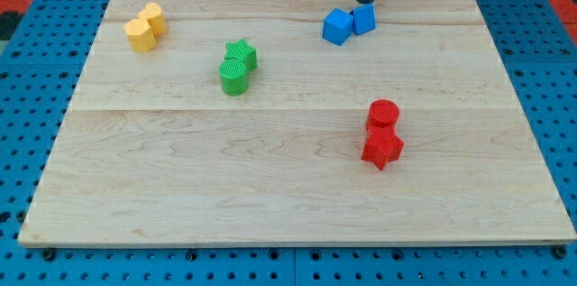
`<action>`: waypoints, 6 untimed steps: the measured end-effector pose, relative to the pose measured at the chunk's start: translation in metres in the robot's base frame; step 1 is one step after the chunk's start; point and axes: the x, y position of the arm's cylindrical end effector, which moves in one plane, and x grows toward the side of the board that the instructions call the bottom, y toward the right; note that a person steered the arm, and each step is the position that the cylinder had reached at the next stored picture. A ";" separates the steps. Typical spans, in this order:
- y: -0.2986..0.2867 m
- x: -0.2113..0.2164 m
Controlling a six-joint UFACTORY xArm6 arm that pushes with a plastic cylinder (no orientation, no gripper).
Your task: Point your arm to the red circle
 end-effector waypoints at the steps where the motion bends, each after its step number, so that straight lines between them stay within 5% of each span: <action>1: -0.018 0.020; 2: -0.013 0.006; 3: 0.071 -0.011; 4: 0.116 0.027; 6: 0.090 0.107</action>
